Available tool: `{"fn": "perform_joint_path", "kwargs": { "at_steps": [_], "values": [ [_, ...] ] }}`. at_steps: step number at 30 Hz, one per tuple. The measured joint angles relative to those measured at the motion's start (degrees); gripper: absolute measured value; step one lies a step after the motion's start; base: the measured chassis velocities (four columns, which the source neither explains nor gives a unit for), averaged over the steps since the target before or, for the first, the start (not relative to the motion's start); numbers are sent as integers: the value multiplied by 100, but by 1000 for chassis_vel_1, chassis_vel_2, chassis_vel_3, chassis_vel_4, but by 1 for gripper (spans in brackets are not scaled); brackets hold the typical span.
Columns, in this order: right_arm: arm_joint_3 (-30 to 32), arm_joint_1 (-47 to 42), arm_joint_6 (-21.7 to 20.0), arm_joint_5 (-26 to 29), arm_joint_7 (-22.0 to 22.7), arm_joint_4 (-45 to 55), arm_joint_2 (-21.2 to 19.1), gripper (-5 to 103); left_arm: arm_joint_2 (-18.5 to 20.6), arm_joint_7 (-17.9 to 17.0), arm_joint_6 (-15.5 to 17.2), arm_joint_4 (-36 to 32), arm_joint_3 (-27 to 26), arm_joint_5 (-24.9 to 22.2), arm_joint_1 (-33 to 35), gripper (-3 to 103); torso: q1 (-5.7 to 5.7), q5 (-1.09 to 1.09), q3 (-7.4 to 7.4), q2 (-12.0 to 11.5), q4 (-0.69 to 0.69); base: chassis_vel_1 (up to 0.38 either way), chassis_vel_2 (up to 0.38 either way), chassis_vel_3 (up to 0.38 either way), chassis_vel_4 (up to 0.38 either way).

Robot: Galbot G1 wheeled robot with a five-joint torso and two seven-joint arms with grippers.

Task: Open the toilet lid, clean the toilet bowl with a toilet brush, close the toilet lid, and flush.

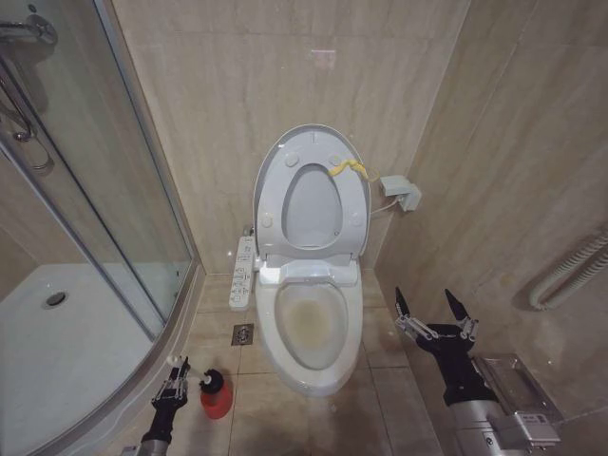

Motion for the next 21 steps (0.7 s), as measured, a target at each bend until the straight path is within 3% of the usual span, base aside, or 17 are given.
{"fn": "perform_joint_path", "kwargs": {
  "at_steps": [10, 21],
  "values": [
    [0, 0, 0, 0, 0, 0, 0, 100, 0, 47, -85, 497, 128, -34, -174, 16, 0, -2, 0, 0, 0, 0, 0, 0, 0],
    [0, 0, 0, 0, 0, 0, 0, 100, -12, -6, 98, -156, 20, 22, 53, 16, 0, -1, 0, 0, 0, 0, 0, 0, 0]
  ]
}}
